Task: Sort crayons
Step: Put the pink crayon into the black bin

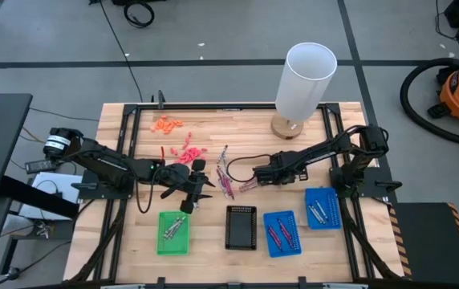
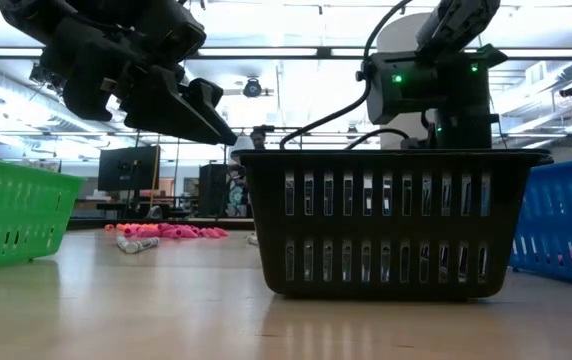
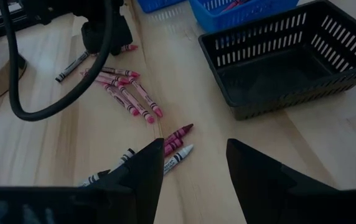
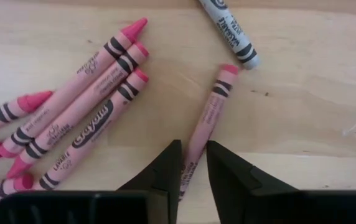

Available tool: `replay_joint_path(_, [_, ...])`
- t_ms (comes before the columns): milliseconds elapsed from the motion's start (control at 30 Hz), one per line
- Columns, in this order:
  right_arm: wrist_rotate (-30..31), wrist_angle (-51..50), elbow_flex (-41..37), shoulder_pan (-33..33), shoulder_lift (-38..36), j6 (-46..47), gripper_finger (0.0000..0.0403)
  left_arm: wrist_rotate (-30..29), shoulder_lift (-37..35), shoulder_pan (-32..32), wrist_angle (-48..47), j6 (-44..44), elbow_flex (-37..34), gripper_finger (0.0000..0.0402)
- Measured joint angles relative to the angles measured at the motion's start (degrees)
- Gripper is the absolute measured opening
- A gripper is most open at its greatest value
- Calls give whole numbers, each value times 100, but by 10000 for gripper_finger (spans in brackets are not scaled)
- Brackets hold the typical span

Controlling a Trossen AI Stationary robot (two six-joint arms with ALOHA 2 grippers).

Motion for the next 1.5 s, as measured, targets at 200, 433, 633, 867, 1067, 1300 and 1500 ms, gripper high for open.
replay_joint_path(200, [-270, -14, -2, 0, -8, -202, 48, -1, 0, 1, -22, 2, 2, 185])
replay_joint_path(433, [-427, -126, 207, 2, 21, -527, 32, -2, 0, 2, -24, 2, 2, 185])
replay_joint_path(633, [-439, -307, 640, 56, -94, -738, 37, -1, 0, 1, -38, 4, 2, 185])
replay_joint_path(867, [-266, -139, 1108, 443, -283, -724, 38, -2, 0, 0, -83, 4, 2, 185])
replay_joint_path(1067, [-11, 696, 1328, 1003, -304, -509, 38, -2, 0, 0, -88, 4, 4, 185])
replay_joint_path(1300, [524, 1706, 1329, 1646, -306, -150, 39, -2, 0, 0, -107, 4, 4, 185])
replay_joint_path(1500, [1093, 2249, 1329, 2114, -278, -109, 39, -2, 0, 2, -71, 161, 4, 185])
